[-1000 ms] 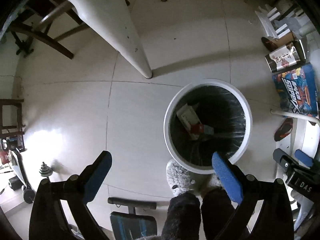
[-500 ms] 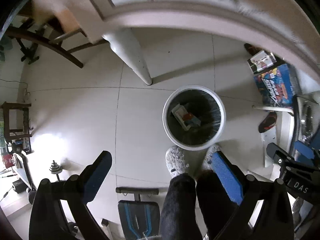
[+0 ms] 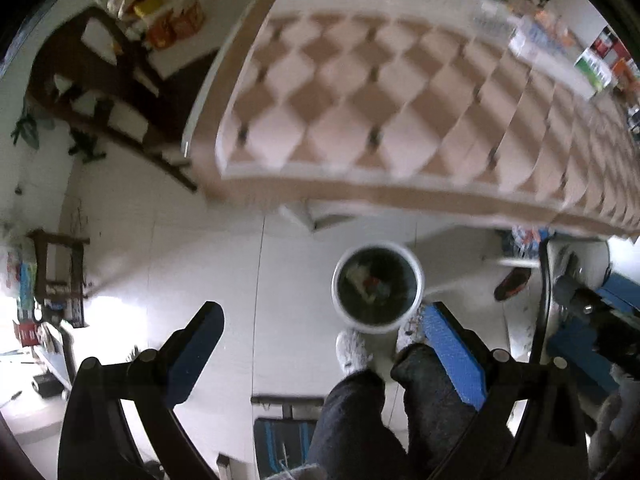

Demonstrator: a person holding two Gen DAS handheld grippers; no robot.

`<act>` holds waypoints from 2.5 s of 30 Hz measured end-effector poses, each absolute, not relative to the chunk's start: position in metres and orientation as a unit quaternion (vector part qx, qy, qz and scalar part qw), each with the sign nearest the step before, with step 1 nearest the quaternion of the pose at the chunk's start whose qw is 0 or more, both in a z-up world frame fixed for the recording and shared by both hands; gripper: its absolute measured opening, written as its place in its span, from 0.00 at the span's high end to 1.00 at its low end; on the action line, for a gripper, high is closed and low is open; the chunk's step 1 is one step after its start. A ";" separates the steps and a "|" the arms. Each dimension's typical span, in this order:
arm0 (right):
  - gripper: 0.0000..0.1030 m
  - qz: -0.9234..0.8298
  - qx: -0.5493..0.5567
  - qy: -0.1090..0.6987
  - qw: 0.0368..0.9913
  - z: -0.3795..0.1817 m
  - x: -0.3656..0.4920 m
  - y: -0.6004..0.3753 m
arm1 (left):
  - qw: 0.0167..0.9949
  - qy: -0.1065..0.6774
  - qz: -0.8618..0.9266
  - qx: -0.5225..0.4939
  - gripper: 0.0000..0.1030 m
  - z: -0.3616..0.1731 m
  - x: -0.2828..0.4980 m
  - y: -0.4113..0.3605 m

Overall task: Collect trash
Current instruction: 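Grasp the Doctor toothpaste box with left tool while right tool grasps the blister pack, then carry toothpaste box and blister pack to the bin and release both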

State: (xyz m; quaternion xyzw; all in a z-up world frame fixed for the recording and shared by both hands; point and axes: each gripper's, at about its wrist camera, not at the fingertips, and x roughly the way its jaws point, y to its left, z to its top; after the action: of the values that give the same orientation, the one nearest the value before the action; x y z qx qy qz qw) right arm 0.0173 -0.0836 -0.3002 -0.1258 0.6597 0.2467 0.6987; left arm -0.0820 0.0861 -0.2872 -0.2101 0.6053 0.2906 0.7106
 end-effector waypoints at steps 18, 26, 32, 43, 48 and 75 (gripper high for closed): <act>0.01 0.155 -0.179 0.657 0.716 -0.312 0.355 -0.100 | 0.724 0.653 0.213 -0.068 0.00 -0.334 0.212 0.091; 0.38 0.188 -0.201 0.662 0.697 -0.330 0.385 -0.077 | 0.735 0.657 0.162 0.043 0.01 -0.319 0.279 0.071; 0.46 0.156 -0.156 0.683 0.696 -0.316 0.395 -0.113 | 0.747 0.636 0.053 0.186 0.01 -0.306 0.343 0.027; 0.46 0.096 -0.064 0.718 0.687 -0.316 0.427 -0.176 | 0.680 0.662 -0.111 0.295 0.41 -0.346 0.393 -0.019; 0.45 0.087 -0.036 0.731 0.676 -0.319 0.444 -0.185 | 0.680 0.698 -0.094 0.202 0.49 -0.342 0.379 -0.011; 0.39 0.125 -0.159 0.713 0.672 -0.323 0.407 -0.103 | 0.670 0.708 0.159 -0.157 0.46 -0.353 0.293 0.062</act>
State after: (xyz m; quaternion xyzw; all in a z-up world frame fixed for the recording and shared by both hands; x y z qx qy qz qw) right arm 0.4073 -0.1033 -0.3232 -0.1587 0.7126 0.1251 0.6719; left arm 0.2926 0.0624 -0.3526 -0.1568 0.7080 0.1589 0.6699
